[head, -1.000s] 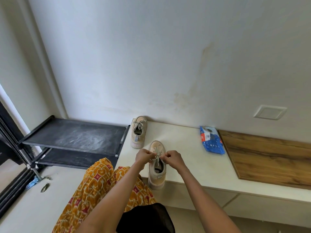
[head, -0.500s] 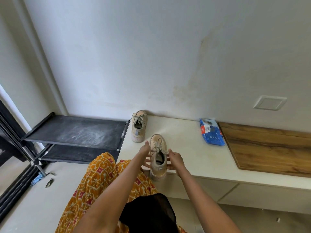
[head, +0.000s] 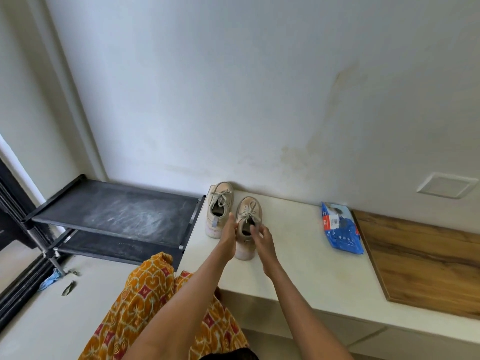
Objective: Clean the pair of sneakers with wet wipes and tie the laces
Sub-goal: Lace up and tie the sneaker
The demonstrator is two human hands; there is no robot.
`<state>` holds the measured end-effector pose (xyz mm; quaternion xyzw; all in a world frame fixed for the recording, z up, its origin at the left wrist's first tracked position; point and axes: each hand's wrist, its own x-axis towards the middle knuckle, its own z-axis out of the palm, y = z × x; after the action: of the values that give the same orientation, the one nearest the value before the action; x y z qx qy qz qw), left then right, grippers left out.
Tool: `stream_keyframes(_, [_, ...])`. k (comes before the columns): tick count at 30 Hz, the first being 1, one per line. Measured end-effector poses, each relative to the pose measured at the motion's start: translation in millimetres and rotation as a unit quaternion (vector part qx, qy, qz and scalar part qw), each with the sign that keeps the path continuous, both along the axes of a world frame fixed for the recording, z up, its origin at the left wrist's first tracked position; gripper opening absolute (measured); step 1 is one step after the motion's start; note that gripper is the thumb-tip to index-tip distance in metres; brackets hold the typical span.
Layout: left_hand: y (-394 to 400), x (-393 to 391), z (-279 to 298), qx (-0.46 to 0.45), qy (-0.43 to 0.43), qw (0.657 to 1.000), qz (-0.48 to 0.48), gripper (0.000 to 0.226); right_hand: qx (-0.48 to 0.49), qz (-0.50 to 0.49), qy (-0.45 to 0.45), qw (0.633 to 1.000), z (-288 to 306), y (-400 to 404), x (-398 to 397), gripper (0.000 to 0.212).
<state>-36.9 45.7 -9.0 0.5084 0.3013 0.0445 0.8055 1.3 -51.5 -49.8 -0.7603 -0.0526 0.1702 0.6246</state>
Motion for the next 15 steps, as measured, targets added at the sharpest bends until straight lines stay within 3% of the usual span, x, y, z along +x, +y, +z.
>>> stream_keyframes(2, [4.7,3.4,-5.4,0.082,-0.007,0.996,-0.04,0.038,-0.053,0.012,-0.086,0.995,-16.9,1.2,-7.5,0.067])
stream_keyframes(4, [10.1,5.5,-15.0,0.275,-0.011,0.96,-0.051,0.026,-0.167,0.038,-0.158,0.972,-32.3,2.1,-19.3,0.072])
stream_keyframes(6, [18.9,5.1,-24.2,0.502,-0.015,0.865,-0.019,0.026,-0.243,0.013,-0.218,0.945,-39.6,4.7,-23.5,0.056])
stream_keyframes(8, [30.9,2.1,-24.0,0.639,-0.014,0.769,0.037,0.031,-0.276,-0.008,-0.252,0.927,-35.5,9.6,-18.1,0.041])
stream_keyframes(9, [38.6,2.9,-24.2,0.657,-0.006,0.751,0.055,0.032,-0.29,0.005,-0.253,0.923,-31.7,12.6,-12.9,0.038])
stream_keyframes(11, [54.0,5.9,-23.5,0.643,0.051,0.764,0.03,0.037,-0.294,0.039,-0.229,0.927,-24.3,19.3,2.2,0.04])
stream_keyframes(15, [80.8,13.4,-28.9,0.597,0.154,0.775,-0.137,0.039,-0.284,0.069,-0.188,0.938,-18.9,32.4,23.3,0.051])
